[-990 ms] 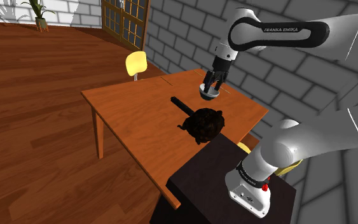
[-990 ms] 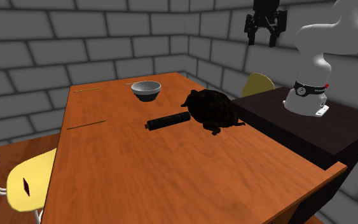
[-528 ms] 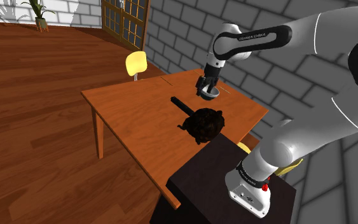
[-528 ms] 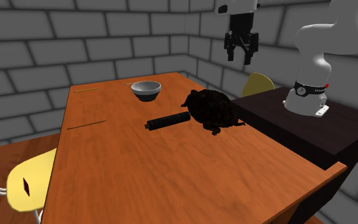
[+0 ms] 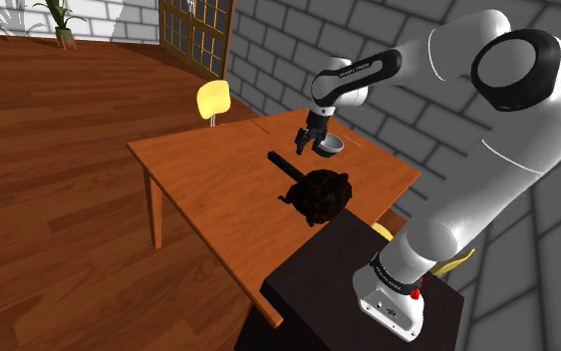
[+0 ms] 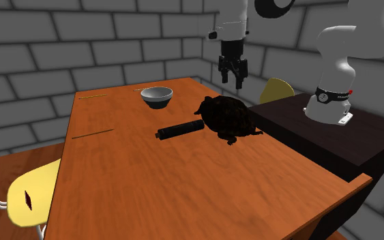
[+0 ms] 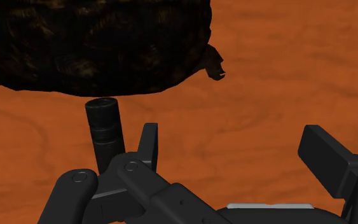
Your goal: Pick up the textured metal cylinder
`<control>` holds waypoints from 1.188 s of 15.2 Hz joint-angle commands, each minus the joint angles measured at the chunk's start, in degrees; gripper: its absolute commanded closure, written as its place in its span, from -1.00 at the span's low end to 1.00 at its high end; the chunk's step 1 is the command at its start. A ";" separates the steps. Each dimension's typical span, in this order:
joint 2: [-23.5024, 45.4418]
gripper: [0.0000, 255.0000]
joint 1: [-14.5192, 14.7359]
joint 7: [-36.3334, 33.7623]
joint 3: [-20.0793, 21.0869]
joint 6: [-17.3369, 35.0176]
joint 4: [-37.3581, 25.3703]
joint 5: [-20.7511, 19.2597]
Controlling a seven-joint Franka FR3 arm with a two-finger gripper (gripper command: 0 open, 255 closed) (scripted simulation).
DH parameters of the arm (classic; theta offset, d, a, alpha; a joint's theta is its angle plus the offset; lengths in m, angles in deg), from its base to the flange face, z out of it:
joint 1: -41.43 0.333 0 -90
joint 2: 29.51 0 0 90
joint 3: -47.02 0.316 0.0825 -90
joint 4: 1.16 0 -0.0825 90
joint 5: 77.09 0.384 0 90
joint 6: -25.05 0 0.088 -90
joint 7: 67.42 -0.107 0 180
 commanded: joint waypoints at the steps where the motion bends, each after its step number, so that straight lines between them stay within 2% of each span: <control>1: 4.39 -1.00 -0.70 2.26 -0.75 1.79 -2.48 1.06; 9: 22.42 -1.00 -4.16 8.83 -0.65 6.13 -15.61 6.36; 18: 42.89 -1.00 -9.59 12.82 1.22 5.47 -36.61 9.75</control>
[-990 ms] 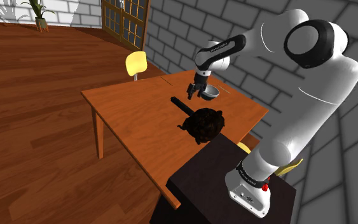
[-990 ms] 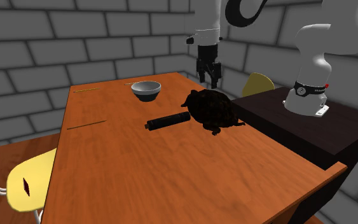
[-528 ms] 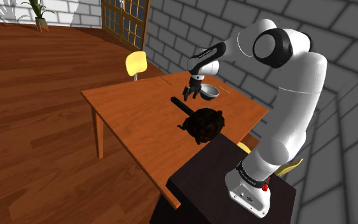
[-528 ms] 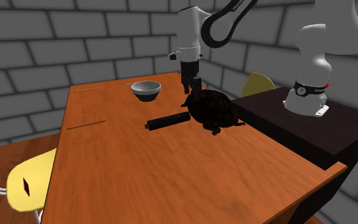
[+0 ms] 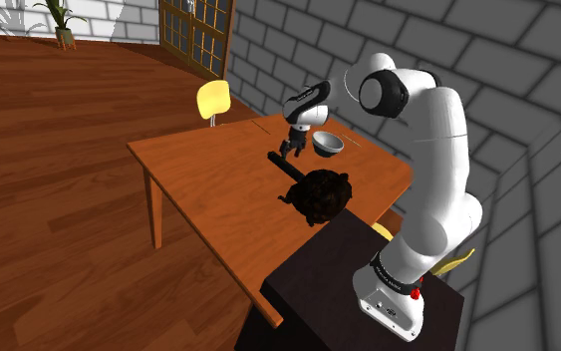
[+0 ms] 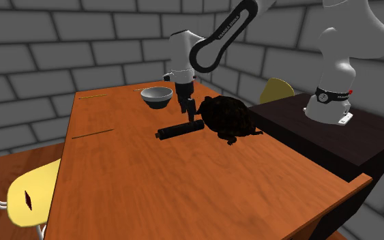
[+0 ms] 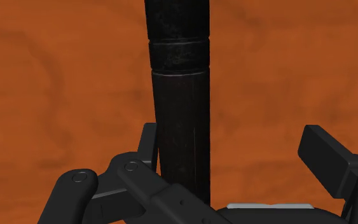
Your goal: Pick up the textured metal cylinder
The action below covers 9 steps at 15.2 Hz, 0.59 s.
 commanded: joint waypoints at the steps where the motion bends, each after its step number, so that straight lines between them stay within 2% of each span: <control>1: 4.81 -1.00 -1.28 0.55 0.40 -0.86 -5.73 0.43; 3: 8.82 -1.00 -2.28 0.79 0.70 -1.81 -10.74 0.65; 9: 12.43 -1.00 -2.71 1.03 1.26 0.46 -12.09 1.15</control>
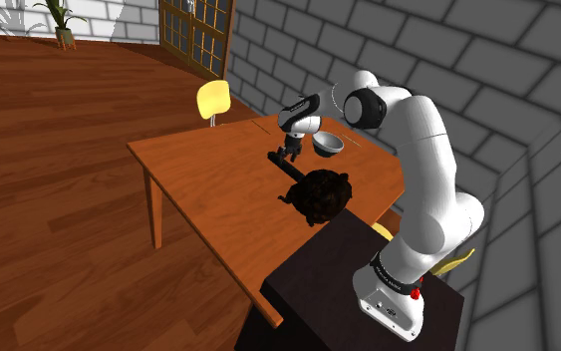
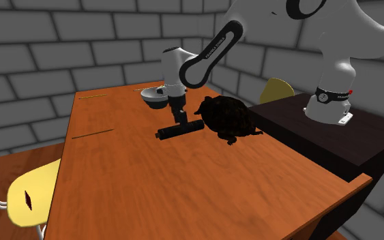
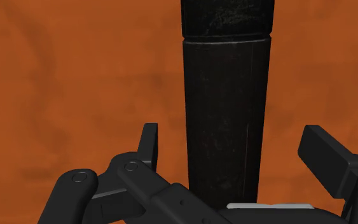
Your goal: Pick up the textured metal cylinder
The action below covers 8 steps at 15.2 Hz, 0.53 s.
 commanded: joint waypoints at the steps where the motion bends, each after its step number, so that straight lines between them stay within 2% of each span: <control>1: 1.48 -1.00 -0.14 0.00 0.20 0.63 -0.88 0.16; 3: 1.84 -1.00 -0.18 0.02 0.26 0.83 -1.04 0.20; 4: 1.83 1.00 -0.14 -0.02 0.26 0.84 -1.03 0.20; 8: 1.70 1.00 -0.13 -0.01 0.25 0.85 -0.89 0.20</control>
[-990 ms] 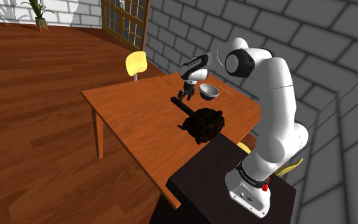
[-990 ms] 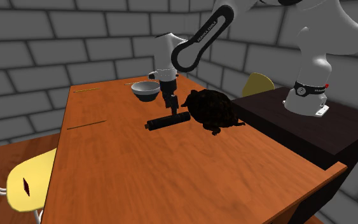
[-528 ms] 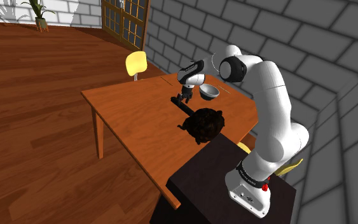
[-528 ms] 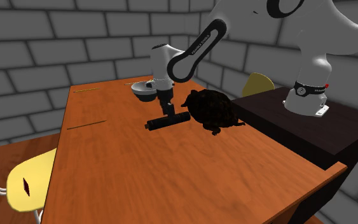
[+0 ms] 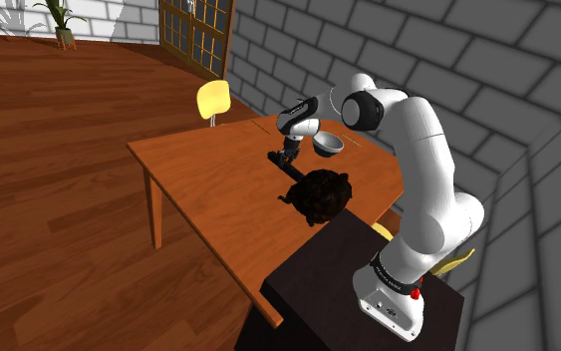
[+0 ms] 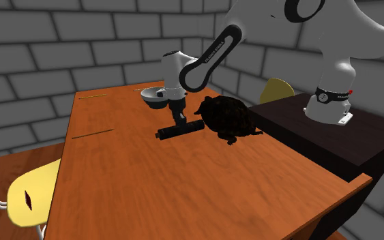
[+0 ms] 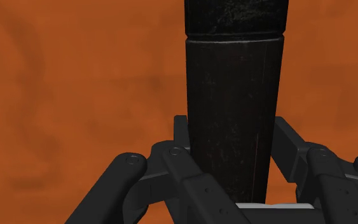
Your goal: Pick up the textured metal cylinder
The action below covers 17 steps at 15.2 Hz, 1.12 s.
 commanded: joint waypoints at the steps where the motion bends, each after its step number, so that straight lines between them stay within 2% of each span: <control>1: 0.00 1.00 0.00 -0.01 0.00 0.01 0.00 0.01; 5: 0.14 1.00 -0.06 0.02 0.00 -0.01 -0.16 0.01; 17: -6.96 1.00 0.78 -0.48 -1.11 -4.68 2.28 -1.02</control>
